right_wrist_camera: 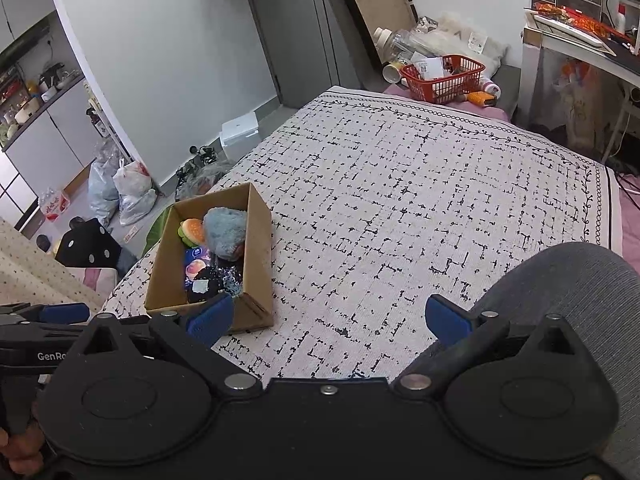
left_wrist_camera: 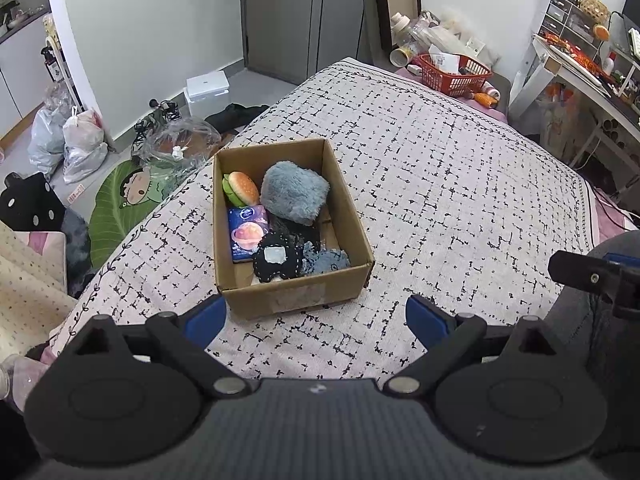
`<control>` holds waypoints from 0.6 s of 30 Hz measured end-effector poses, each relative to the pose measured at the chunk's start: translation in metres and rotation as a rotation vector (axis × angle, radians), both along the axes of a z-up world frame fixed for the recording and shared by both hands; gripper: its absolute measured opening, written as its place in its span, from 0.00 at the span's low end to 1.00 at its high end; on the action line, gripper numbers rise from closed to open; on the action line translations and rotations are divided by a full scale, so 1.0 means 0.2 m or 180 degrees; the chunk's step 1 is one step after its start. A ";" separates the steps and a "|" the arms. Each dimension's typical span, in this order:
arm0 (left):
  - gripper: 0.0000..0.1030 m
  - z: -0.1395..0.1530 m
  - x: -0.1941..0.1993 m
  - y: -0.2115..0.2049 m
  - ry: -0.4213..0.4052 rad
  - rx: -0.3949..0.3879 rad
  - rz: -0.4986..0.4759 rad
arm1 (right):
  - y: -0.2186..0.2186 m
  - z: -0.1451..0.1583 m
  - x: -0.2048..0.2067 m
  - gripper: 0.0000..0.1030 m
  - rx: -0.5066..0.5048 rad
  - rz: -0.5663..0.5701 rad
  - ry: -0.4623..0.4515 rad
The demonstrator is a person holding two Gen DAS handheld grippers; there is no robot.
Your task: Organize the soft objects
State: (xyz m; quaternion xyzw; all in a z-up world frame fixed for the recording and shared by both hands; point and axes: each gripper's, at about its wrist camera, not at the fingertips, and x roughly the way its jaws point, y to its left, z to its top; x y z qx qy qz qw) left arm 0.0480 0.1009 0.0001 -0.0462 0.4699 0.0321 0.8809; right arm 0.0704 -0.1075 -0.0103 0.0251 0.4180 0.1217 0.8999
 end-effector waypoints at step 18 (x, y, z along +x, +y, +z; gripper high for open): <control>0.93 0.00 -0.01 -0.02 0.0000 0.0094 0.0000 | 0.00 -0.01 0.00 1.00 0.0008 0.0003 0.0005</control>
